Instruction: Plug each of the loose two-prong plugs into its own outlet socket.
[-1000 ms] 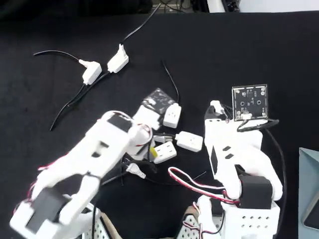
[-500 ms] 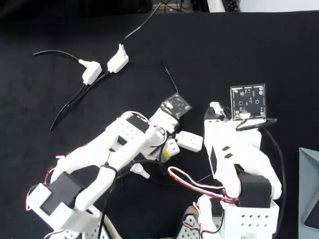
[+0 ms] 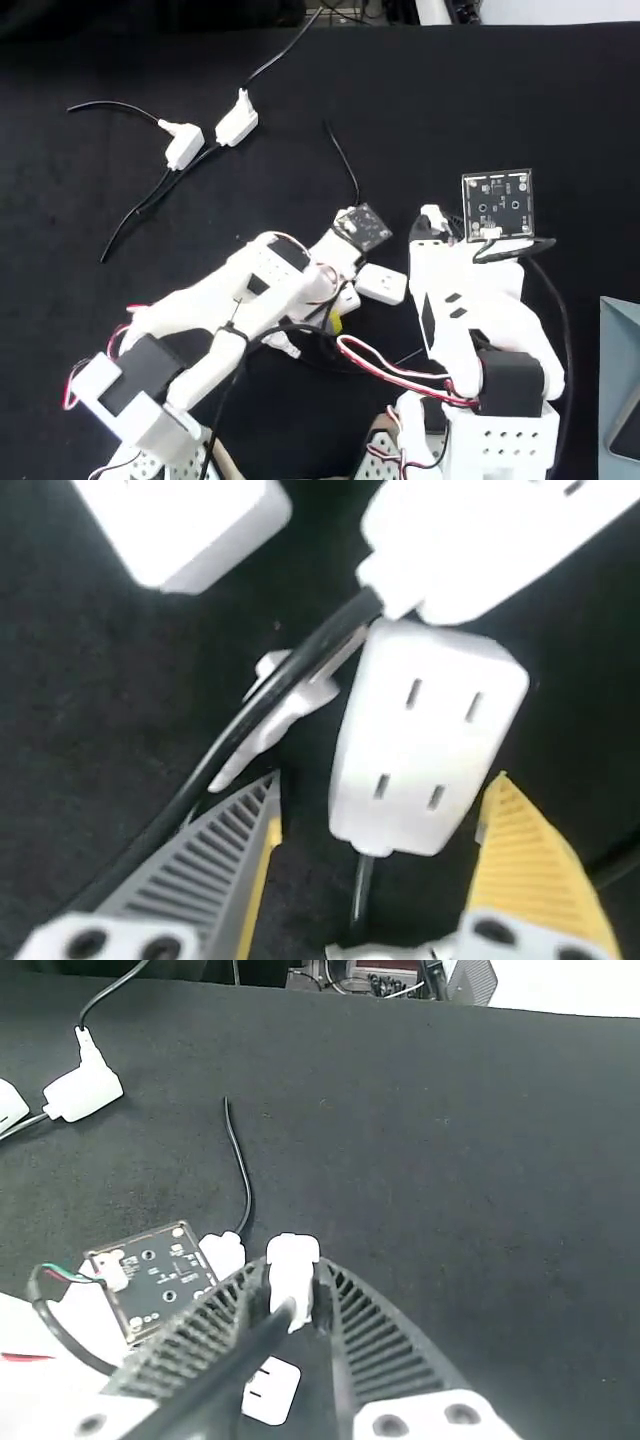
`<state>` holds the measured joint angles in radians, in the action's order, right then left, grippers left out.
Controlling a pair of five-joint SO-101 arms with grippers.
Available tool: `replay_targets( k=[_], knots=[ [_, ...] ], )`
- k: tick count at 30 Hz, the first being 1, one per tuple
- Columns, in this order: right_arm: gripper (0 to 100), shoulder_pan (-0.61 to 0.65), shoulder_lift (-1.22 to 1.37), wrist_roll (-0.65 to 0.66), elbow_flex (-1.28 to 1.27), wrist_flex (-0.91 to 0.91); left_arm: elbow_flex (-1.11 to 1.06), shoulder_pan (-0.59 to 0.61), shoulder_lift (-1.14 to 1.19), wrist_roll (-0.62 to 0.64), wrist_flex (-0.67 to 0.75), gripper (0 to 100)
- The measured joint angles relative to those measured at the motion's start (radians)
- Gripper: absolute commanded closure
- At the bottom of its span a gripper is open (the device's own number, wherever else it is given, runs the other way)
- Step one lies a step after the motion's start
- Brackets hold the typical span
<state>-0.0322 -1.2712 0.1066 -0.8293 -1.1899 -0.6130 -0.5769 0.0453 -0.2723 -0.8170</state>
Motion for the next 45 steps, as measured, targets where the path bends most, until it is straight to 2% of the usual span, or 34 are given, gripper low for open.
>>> replay_targets(
  k=[6, 10, 13, 17, 23, 28, 34, 45],
  knots=[
    [98.5, 0.0, 0.0, 0.0, 0.0, 0.0, 0.037, -0.014, 0.026, 0.005, 0.006, 98],
    [98.6, 0.0, 0.0, 0.0, 0.0, 0.0, 0.04, -0.017, 0.026, 0.005, -0.003, 97],
    [98.6, 0.002, 0.0, 0.0, 0.0, 0.0, 0.055, -0.009, 0.026, 0.006, -0.078, 97],
    [98.6, 0.002, 0.0, 0.0, 0.0, 0.0, 0.057, 0.068, 0.026, 0.006, -0.172, 97],
    [98.6, 0.038, 0.0, 0.0, -0.035, 0.0, 0.009, 0.178, 0.017, -0.044, -0.193, 97],
    [98.6, 0.12, 0.0, 0.0, -0.064, 0.0, -0.028, 0.262, -0.015, -0.072, -0.219, 95],
    [98.6, 0.149, 0.0, 0.0, -0.064, 0.0, -0.126, 0.345, -0.146, -0.107, -0.267, 81],
    [98.5, 0.173, 0.0, -0.002, -0.138, 0.066, -0.354, 0.354, -0.712, -0.012, -0.295, 73]
  ],
)
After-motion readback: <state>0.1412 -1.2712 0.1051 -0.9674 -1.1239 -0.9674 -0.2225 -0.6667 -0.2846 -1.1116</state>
